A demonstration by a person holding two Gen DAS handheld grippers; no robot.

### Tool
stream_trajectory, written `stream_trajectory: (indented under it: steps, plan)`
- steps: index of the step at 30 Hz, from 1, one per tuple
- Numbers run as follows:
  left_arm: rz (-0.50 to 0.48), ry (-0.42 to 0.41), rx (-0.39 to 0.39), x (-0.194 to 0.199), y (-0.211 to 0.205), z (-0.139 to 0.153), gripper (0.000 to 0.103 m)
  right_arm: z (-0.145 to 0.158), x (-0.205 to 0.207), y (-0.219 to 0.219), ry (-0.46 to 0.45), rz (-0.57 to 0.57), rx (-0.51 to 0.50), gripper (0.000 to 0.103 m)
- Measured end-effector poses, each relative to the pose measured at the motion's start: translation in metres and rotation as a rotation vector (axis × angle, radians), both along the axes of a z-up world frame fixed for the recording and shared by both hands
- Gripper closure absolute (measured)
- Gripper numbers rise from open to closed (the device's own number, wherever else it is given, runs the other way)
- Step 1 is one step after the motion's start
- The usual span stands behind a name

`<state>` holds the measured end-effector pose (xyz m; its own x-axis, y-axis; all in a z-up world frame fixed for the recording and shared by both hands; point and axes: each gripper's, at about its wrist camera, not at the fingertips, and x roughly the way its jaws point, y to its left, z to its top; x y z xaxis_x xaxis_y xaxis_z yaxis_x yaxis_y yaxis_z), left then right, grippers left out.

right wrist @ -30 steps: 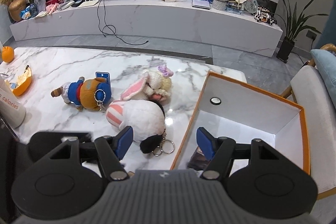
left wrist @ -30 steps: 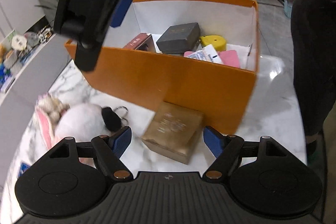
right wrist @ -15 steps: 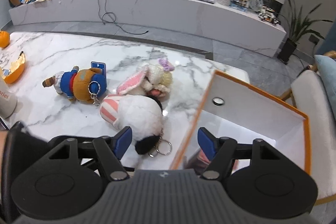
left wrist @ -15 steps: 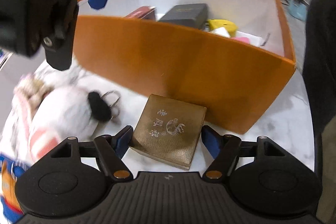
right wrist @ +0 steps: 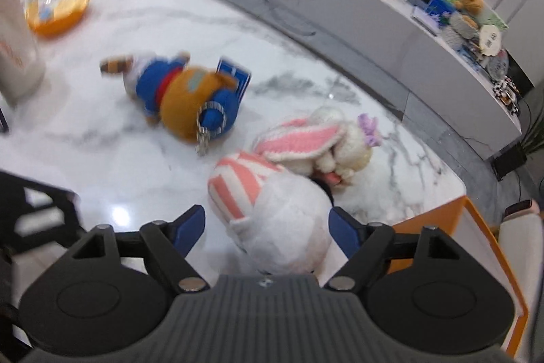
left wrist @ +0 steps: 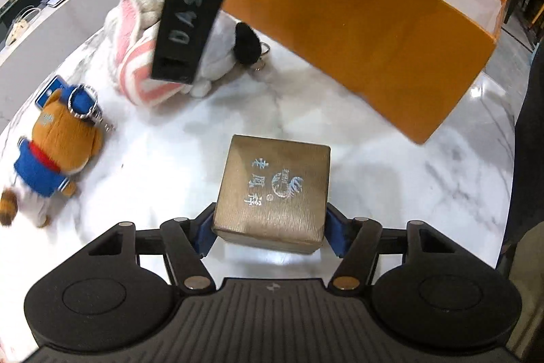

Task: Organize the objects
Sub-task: 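Grasp the gold square box with the left tool while the right tool grasps the striped plush, then carry the gold box and striped plush with both tools toward the orange box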

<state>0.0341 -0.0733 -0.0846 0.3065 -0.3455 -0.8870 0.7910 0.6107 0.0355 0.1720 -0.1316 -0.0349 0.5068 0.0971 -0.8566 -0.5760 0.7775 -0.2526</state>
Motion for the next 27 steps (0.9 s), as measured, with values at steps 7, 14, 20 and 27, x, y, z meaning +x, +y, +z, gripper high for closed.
stream_trajectory:
  steps: [7,14,20,27]
  plan:
    - [0.033,-0.033,-0.031,-0.002,0.007,0.003,0.030,-0.029,0.020,0.009,0.038,-0.023,-0.108,0.018]
    - [0.036,-0.048,-0.049,-0.005,0.020,0.017,0.029,-0.047,0.022,0.025,0.013,0.017,-0.219,0.010]
    - [0.047,-0.061,-0.098,0.006,0.016,0.018,0.024,-0.053,0.031,0.027,-0.009,-0.016,-0.287,0.025]
    - [0.083,-0.036,-0.103,0.013,0.012,0.013,0.028,-0.049,0.030,0.023,0.021,-0.050,-0.240,0.027]
